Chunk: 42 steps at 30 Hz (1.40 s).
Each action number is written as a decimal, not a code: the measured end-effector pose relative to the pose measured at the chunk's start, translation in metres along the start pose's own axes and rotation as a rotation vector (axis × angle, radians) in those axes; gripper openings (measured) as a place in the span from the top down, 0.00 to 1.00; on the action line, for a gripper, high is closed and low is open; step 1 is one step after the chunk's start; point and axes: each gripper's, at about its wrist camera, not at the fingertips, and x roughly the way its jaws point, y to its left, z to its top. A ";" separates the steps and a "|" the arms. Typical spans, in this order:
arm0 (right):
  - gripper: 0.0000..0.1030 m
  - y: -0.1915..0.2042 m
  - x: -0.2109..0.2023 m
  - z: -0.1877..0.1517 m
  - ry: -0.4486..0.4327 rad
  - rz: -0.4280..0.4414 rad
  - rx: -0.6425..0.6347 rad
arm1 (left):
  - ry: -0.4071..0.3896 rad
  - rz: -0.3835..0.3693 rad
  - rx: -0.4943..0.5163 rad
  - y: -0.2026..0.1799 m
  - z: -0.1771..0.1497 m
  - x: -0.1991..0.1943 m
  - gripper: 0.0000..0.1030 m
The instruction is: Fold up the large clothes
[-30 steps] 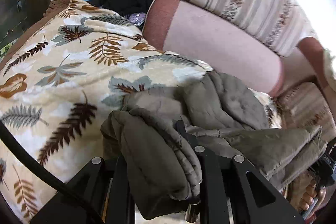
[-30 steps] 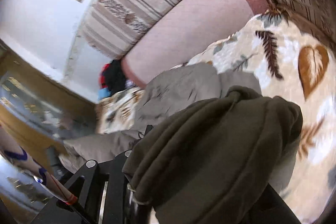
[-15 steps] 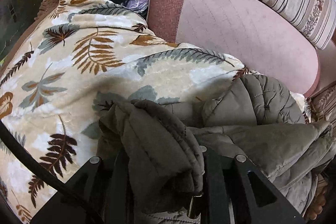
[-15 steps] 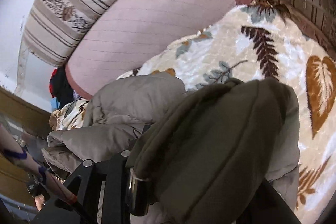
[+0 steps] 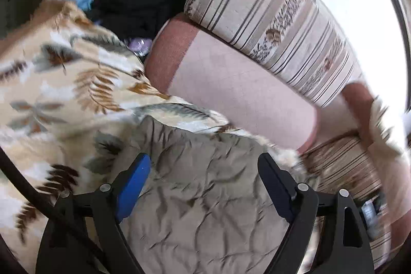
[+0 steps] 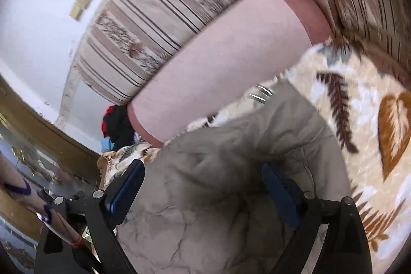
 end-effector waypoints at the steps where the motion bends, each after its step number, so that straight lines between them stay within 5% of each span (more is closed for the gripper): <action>1: 0.07 0.007 0.000 -0.003 0.003 -0.028 -0.037 | -0.003 0.042 0.049 -0.011 -0.005 0.001 0.18; 4: 0.07 0.019 0.019 -0.020 0.061 -0.115 -0.131 | 0.012 0.144 0.216 -0.043 -0.033 0.017 0.18; 9: 0.07 0.017 0.059 -0.050 0.114 -0.252 -0.251 | 0.097 0.156 0.358 -0.067 -0.073 0.065 0.18; 14: 0.07 0.005 0.098 -0.051 0.143 -0.317 -0.292 | 0.064 0.288 0.489 -0.078 -0.080 0.121 0.18; 30: 0.00 -0.024 0.185 -0.010 0.164 -0.351 -0.272 | 0.125 0.224 0.317 -0.044 -0.033 0.208 0.05; 35: 0.00 -0.020 0.179 -0.009 0.174 -0.388 -0.271 | 0.125 0.219 0.266 -0.041 -0.027 0.182 0.05; 42: 0.00 -0.018 0.100 -0.031 0.093 -0.397 -0.297 | 0.067 0.245 0.215 0.000 -0.036 0.109 0.05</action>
